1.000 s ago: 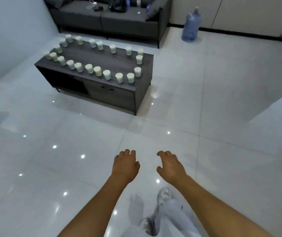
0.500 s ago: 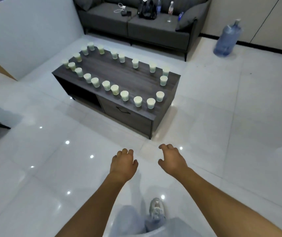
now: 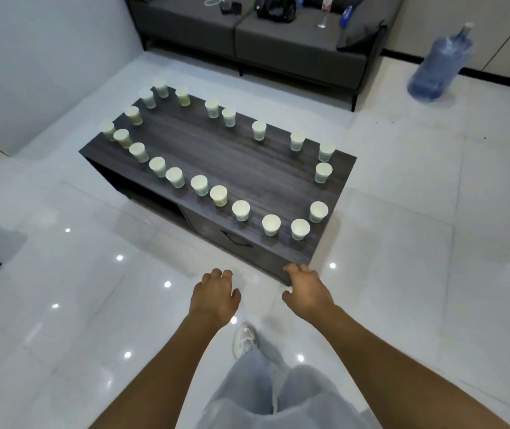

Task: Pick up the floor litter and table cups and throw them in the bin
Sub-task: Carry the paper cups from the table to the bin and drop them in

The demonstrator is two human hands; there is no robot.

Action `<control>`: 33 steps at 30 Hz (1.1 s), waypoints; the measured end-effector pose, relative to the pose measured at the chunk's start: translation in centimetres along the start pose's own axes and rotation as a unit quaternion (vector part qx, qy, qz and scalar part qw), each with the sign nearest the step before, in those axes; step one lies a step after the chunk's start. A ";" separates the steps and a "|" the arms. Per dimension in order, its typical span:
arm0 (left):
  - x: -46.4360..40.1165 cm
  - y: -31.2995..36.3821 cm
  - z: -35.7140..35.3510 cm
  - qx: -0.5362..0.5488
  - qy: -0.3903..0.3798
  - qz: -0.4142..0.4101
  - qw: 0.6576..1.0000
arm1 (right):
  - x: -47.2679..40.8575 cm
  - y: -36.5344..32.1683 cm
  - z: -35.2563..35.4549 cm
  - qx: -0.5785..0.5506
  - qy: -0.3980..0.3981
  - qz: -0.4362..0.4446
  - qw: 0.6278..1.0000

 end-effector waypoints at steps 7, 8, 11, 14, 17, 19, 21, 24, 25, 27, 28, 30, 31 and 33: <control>-9.8 -2.5 4.1 -0.027 -0.030 -0.007 0.999 | -8.1 -3.2 2.7 -0.011 -0.022 -0.031 0.999; -11.2 -2.7 4.4 -0.026 -0.036 -0.006 0.999 | -9.3 -3.3 3.0 -0.014 -0.026 -0.039 0.999; -15.3 -2.8 4.9 -0.024 -0.049 -0.007 0.998 | -12.9 -3.3 3.7 -0.025 -0.033 -0.051 0.998; -19.9 -2.5 5.0 -0.025 -0.062 -0.008 0.998 | -17.0 -2.9 4.1 -0.034 -0.041 -0.064 0.997; -24.3 -2.2 4.7 -0.027 -0.079 -0.003 0.996 | -21.4 -2.6 3.9 -0.031 -0.058 -0.073 0.995; -27.2 -2.0 4.3 -0.033 -0.096 -0.007 0.995 | -24.3 -2.4 3.5 -0.024 -0.070 -0.075 0.994; -30.1 -1.9 3.8 -0.047 -0.103 -0.016 0.993 | -27.2 -2.0 2.8 -0.015 -0.078 -0.073 0.994; -34.9 -1.8 2.3 -0.070 -0.094 -0.032 0.993 | -31.3 -0.9 1.0 -0.008 -0.065 -0.083 0.994; -36.3 -1.8 1.6 -0.074 -0.087 -0.039 0.993 | -32.5 -0.5 0.2 -0.006 -0.062 -0.089 0.994; -38.9 -1.7 -0.1 -0.077 -0.081 -0.059 0.992 | -34.5 0.2 -1.5 -0.001 -0.068 -0.096 0.993; -40.0 -1.7 -1.1 -0.080 -0.087 -0.066 0.991 | -35.3 0.5 -2.4 0.004 -0.075 -0.098 0.992; -41.8 -1.8 -3.2 -0.095 -0.117 -0.077 0.986 | -36.7 1.1 -4.2 0.013 -0.085 -0.100 0.991; -42.6 -1.8 -4.3 -0.107 -0.139 -0.085 0.981 | -37.2 1.4 -5.0 0.014 -0.089 -0.106 0.990; -43.8 -2.0 -6.1 -0.140 -0.171 -0.107 0.969 | -37.8 1.8 -6.6 0.009 -0.099 -0.119 0.988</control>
Point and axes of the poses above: each hand's wrist, its own x-axis away from the middle knuckle, its own z-axis out of the back of the hand, y = z × x, the point moved 1 cm from there along -x, towards the middle knuckle
